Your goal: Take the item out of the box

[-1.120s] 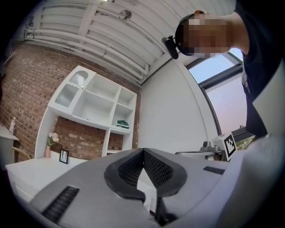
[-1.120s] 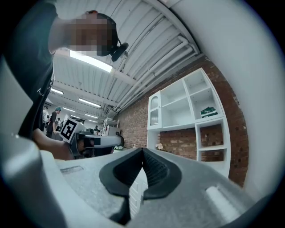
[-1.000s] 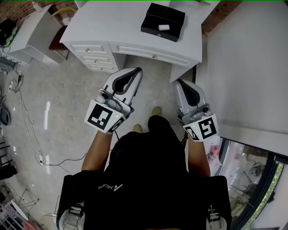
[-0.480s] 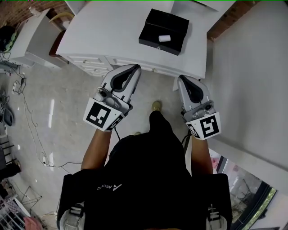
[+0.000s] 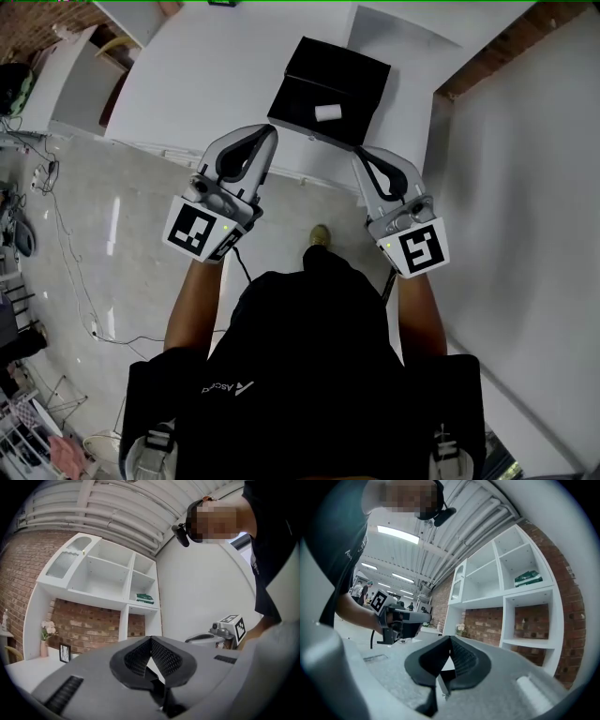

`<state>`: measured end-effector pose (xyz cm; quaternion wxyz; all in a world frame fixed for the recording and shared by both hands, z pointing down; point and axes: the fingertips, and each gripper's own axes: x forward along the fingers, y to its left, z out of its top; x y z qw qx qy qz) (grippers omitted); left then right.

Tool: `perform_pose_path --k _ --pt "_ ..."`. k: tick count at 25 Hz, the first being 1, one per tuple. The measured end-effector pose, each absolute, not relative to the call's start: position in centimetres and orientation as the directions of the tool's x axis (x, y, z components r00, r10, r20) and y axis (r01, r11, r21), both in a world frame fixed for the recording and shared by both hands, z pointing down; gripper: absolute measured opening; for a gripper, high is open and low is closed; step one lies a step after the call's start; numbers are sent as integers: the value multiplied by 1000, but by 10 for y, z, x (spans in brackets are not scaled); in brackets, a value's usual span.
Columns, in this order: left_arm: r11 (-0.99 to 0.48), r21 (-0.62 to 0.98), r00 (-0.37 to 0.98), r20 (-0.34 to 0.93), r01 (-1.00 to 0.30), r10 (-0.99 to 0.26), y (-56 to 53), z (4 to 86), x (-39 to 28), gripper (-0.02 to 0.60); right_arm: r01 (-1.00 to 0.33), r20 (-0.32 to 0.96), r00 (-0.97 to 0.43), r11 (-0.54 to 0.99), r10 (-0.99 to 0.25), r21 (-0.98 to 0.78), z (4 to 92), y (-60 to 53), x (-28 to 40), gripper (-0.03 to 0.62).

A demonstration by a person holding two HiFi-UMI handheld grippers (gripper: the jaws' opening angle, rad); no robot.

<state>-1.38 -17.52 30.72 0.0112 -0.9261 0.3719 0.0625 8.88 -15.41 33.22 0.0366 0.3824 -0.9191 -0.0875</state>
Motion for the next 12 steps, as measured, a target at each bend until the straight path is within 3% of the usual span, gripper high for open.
perform_pose_path --k 12 --pt "-698 44 692 -92 -715 -716 -255 318 -2 -2 -587 204 -738 762 -643 274 383 -253 95 2"
